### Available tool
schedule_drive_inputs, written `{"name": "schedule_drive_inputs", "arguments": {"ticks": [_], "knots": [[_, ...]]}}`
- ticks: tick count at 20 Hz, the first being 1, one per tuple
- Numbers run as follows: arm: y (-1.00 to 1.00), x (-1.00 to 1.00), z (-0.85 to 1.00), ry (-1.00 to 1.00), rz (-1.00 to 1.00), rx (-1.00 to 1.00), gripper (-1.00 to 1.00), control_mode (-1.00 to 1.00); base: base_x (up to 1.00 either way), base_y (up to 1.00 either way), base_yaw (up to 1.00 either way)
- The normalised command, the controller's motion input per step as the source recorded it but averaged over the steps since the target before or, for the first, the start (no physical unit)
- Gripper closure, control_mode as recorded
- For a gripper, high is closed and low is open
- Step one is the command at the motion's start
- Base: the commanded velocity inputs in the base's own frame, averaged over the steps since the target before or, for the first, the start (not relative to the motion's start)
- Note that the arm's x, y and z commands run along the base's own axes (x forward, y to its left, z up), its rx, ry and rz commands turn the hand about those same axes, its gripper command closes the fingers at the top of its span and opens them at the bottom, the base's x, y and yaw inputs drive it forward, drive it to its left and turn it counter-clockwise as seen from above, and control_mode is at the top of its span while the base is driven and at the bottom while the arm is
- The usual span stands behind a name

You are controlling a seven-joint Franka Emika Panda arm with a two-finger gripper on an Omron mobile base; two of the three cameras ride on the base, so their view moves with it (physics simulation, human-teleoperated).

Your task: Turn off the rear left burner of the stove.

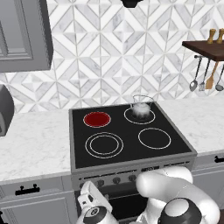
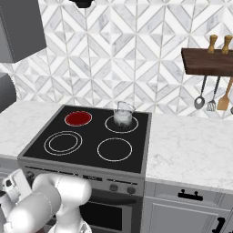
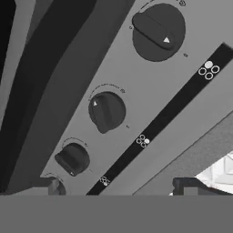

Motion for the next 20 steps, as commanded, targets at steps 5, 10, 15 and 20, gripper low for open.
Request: {"name": "schedule_drive_inputs", "arguments": {"ticks": [5,10,15,20], "knots": [[-0.10,0.27,-0.02,0.00,0.15,0.00,-1.00,-1.00,0.00,0.00,0.00],[0.00,0.21,-0.12,0.00,0.05,-0.01,-1.00,-1.00,0.00,0.00,0.00],[0.00,0.15,-0.31,0.00,0.09,-0.07,-1.00,-1.00,0.00,0.00,0.00],[0.19,0.01,-0.29,0.00,0.08,-0.12,-1.00,-1.00,0.00,0.00,0.00]]}}
